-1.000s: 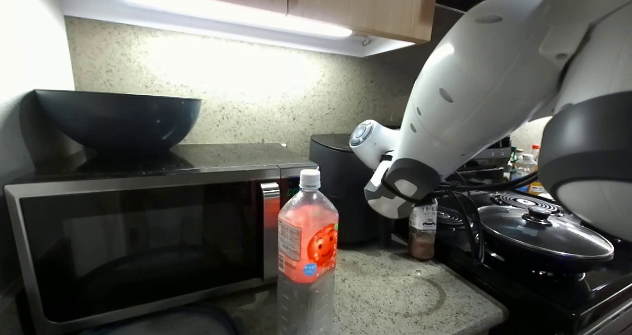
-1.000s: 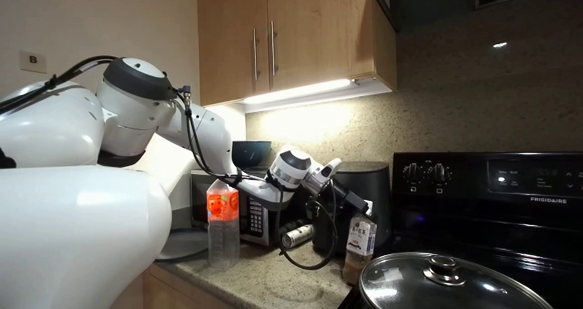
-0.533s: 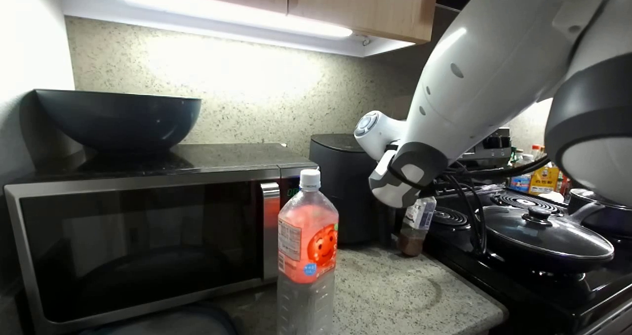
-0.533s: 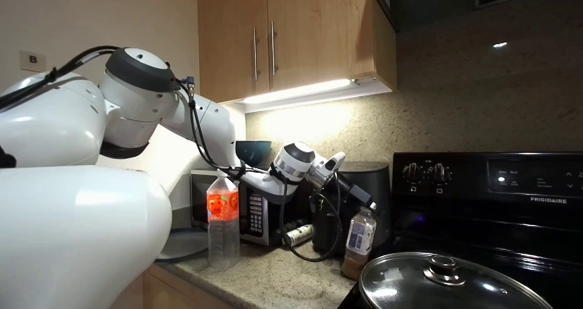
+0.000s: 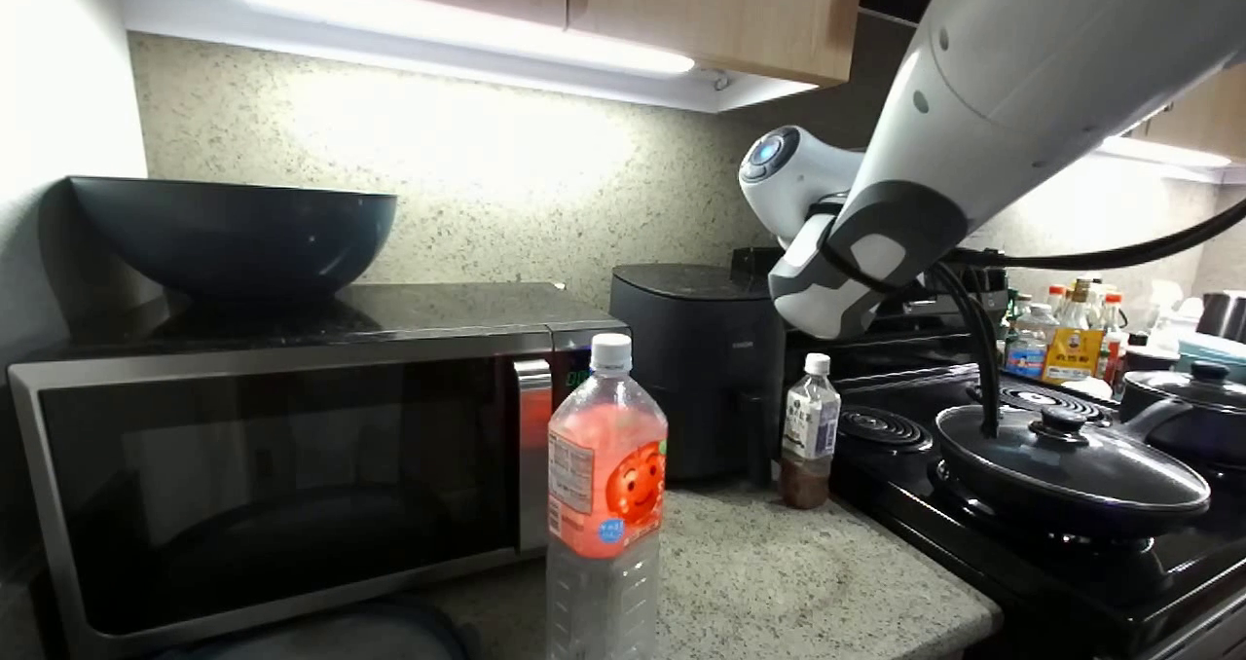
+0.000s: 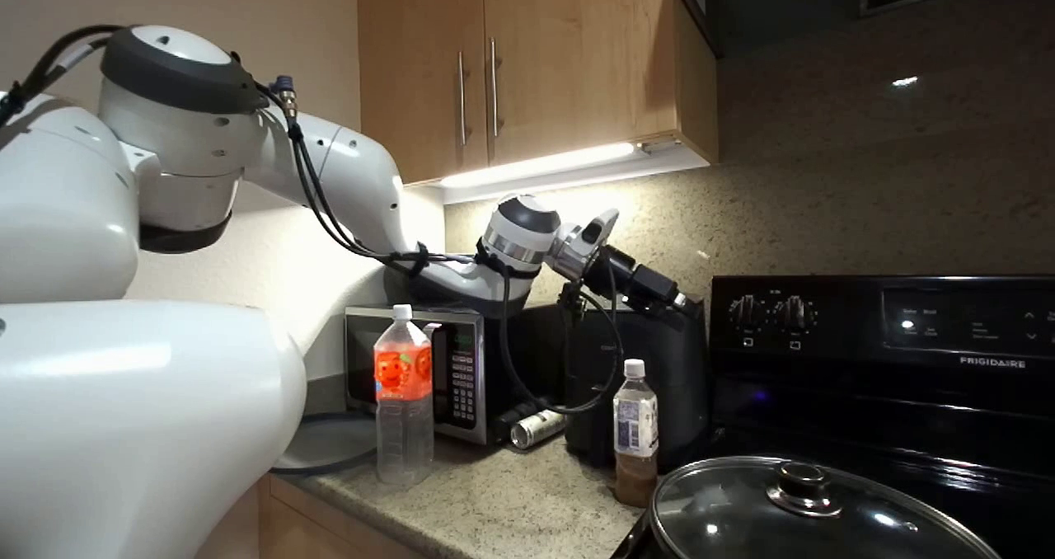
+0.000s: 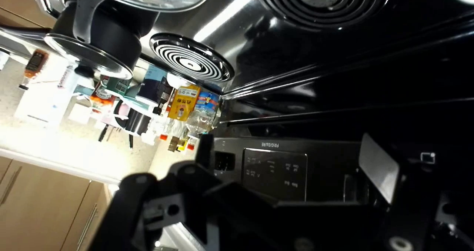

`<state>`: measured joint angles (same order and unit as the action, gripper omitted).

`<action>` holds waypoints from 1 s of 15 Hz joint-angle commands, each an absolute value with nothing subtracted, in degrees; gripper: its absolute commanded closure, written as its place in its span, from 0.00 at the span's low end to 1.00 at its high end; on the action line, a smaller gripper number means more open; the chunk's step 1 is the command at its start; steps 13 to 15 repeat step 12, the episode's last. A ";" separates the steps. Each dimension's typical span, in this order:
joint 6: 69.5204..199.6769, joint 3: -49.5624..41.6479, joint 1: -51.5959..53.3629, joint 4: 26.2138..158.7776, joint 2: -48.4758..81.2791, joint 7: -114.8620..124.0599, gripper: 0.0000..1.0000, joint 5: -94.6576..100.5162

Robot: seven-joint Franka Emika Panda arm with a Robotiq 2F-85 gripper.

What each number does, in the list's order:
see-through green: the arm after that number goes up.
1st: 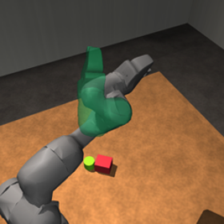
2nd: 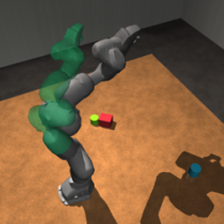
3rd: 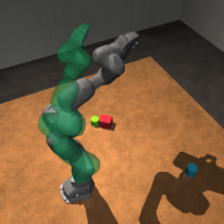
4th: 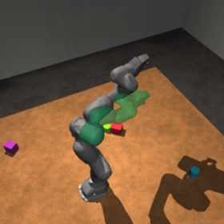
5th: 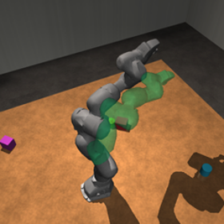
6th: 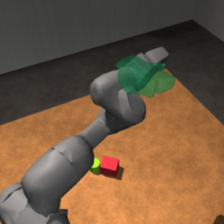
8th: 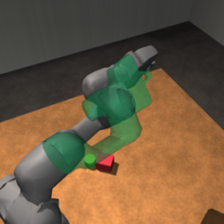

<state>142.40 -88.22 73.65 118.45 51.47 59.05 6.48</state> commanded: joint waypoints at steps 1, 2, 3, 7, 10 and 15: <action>142.29 -89.87 74.98 119.06 51.57 58.85 0.00 6.12; 142.30 -91.25 76.18 119.70 51.65 58.70 0.00 5.88; 142.31 -91.99 76.94 120.12 51.67 58.62 0.00 5.76; 142.35 -92.20 77.37 120.61 51.70 58.70 0.00 5.69; 142.37 -92.20 77.37 120.64 51.70 58.71 0.00 5.69; 142.38 -92.20 77.37 120.64 51.70 58.71 0.00 5.69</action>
